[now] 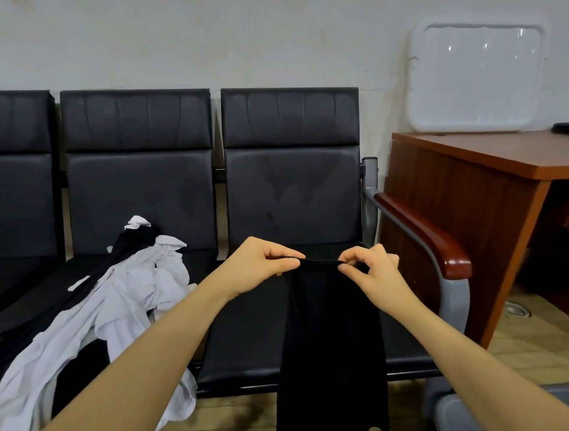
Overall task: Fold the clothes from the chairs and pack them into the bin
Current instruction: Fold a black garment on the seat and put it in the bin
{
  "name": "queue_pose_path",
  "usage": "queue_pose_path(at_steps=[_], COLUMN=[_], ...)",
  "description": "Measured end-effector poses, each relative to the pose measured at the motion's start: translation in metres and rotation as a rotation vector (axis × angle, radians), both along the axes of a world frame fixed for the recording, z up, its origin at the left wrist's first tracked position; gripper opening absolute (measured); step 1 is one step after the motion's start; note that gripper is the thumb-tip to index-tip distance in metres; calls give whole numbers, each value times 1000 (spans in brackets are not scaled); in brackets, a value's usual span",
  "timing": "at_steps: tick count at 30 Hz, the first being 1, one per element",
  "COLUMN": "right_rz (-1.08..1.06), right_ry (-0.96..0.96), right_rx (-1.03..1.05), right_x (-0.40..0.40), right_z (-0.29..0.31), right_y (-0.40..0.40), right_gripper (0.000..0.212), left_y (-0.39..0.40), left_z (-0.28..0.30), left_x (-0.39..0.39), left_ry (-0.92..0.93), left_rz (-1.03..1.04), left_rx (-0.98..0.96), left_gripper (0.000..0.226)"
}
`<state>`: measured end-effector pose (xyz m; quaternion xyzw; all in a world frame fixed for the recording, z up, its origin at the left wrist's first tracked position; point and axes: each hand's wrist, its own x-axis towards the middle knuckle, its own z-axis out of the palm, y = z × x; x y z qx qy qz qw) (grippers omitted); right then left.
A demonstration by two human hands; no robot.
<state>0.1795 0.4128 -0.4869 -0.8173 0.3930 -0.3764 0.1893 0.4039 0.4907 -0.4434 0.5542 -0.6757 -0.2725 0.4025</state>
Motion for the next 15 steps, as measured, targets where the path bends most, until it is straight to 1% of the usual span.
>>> queue_pose_path(at_steps=[4,5,6,8,9,12,14,15], right_rz=[12,25,39,52,48,17,-15,-31], right_ry=[25,48,74,123,153,275,335,367], right_rx=[3,3,-1,-7,-10,-13,-25,-37], right_x=[0,-1,-1,-4,-7,-17,-24,-27], right_z=[-2,-3,-4,-6,-8,-10,-10,-10], right_y=[1,1,1,0,-1,-4,-7,-9], right_gripper=[15,13,10,9,12,20,21,20], left_y=[-5,-7,-10,-15,-17,-22,-21,-20], left_z=[-6,-7,-9,-10,-11,-18,-24,-27], left_x=[1,1,2,6,10,22,28,31], left_ry=[-28,-77,-171,-436,-547,-747,-865,-896], left_rz=[45,75,111,189,215,288,393,449], left_rx=[2,-17,-42,-53,-40,-21,-104,-152], left_gripper=[14,16,20,30,30,24,24,25])
